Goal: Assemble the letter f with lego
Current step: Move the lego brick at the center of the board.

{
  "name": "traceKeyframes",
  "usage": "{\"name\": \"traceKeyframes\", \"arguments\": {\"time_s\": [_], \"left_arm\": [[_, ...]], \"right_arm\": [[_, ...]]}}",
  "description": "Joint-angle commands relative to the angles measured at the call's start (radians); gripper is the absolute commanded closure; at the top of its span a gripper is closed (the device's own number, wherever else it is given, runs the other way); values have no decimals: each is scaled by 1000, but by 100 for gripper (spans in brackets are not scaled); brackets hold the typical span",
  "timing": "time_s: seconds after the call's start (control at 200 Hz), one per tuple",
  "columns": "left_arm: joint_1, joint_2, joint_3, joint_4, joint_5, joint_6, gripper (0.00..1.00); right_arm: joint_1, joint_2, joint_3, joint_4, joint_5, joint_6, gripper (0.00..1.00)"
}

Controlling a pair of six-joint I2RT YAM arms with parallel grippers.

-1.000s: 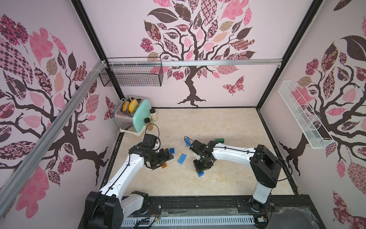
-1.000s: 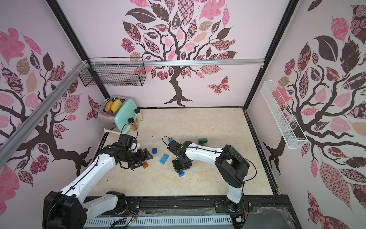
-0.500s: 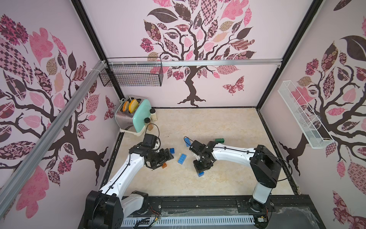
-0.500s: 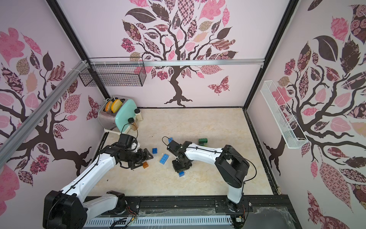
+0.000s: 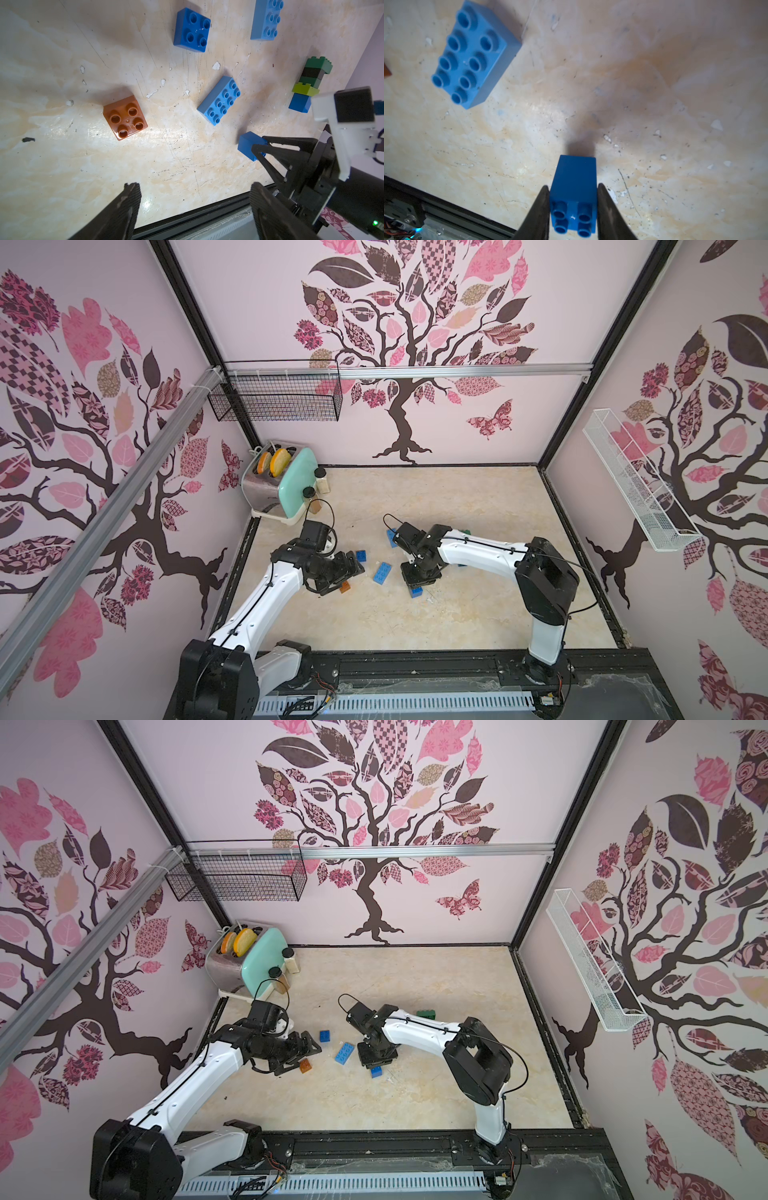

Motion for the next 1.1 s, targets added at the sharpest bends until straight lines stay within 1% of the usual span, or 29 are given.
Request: {"name": "traceKeyframes", "arguments": {"time_s": [0.0, 0.225, 0.47, 0.61, 0.775, 0.92, 1.0, 1.03, 1.065, 1.095], "left_arm": [[5, 3, -12, 4, -1, 10, 14], [6, 20, -12, 10, 11, 18, 14], [6, 48, -9, 26, 20, 29, 14], [5, 70, -8, 40, 25, 36, 14], [6, 110, 14, 39, 14, 58, 14], [2, 136, 67, 25, 3, 87, 14], [-11, 160, 112, 39, -1, 95, 13], [-23, 176, 131, 43, -2, 96, 12], [-42, 201, 163, 50, -11, 99, 11], [-59, 227, 192, 53, -26, 101, 9]], "right_arm": [[-38, 21, 46, -11, 20, 47, 67], [-59, 80, 119, -23, 31, 71, 65], [-59, 87, 115, -20, 23, 84, 64], [-59, 78, 119, -24, 26, 83, 59], [-59, 73, 160, -49, 28, 64, 48], [-59, 52, 210, -81, 46, 47, 35], [-69, 16, 243, -108, 84, 31, 21], [-79, 1, 251, -118, 100, 25, 14], [-90, -22, 259, -129, 127, 13, 2], [-101, -42, 262, -135, 148, -3, 1]]}}
